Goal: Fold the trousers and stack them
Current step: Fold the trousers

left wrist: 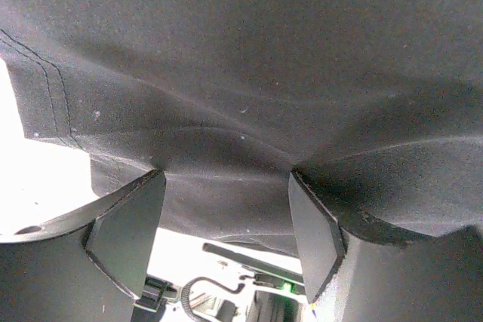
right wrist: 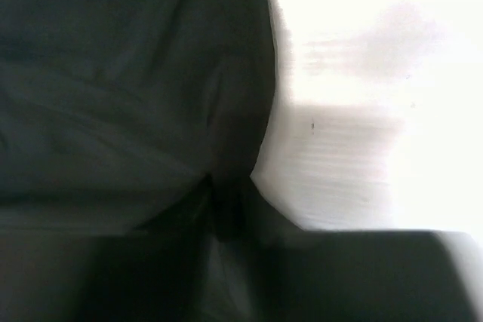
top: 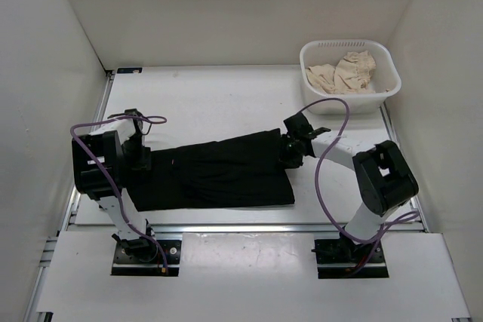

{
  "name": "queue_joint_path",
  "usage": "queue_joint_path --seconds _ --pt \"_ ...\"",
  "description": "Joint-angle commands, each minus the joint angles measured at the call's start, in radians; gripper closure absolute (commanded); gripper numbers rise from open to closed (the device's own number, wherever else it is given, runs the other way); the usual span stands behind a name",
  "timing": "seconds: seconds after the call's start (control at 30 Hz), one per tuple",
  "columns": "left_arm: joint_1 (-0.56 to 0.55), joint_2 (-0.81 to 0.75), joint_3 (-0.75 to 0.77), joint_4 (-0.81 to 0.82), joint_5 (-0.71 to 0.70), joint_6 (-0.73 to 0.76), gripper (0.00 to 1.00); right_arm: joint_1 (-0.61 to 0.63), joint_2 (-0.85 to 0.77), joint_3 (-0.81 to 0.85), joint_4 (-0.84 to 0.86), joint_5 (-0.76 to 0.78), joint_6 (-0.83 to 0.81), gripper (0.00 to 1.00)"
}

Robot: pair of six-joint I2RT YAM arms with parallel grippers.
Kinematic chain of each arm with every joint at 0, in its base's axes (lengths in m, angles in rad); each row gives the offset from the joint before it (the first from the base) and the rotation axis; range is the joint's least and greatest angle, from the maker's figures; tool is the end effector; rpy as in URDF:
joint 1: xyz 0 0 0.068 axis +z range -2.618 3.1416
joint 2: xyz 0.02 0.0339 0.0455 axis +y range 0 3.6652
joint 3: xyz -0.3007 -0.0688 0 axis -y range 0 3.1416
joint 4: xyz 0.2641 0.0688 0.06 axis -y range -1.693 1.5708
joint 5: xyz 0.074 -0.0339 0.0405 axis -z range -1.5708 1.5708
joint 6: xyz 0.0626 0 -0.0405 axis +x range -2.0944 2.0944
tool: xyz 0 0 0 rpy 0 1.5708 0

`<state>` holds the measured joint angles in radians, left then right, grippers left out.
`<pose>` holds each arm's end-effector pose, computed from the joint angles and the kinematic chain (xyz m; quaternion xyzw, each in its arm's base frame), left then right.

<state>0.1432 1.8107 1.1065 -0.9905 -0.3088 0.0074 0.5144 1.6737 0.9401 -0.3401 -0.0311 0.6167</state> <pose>0.3091 0.0638 0.1477 0.0574 -0.9846 -0.1485 0.0726 0.3058 0.1751 0.1603 0.0457 0.9681 0.1445 0.1996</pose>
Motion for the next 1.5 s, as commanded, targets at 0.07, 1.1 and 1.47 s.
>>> queue_joint_path --seconds 0.07,1.1,1.47 --pt "0.007 -0.039 0.006 0.004 0.034 -0.007 0.22 -0.065 0.052 -0.060 0.007 -0.085 0.069 1.00" --pt "-0.326 0.263 0.162 -0.122 0.677 -0.007 0.69 0.552 0.506 1.288 -0.894 0.231 -0.101 1.00" --pt "-0.326 0.303 0.329 -0.071 0.493 -0.007 0.86 0.446 0.244 1.016 -0.823 0.367 -0.081 1.00"
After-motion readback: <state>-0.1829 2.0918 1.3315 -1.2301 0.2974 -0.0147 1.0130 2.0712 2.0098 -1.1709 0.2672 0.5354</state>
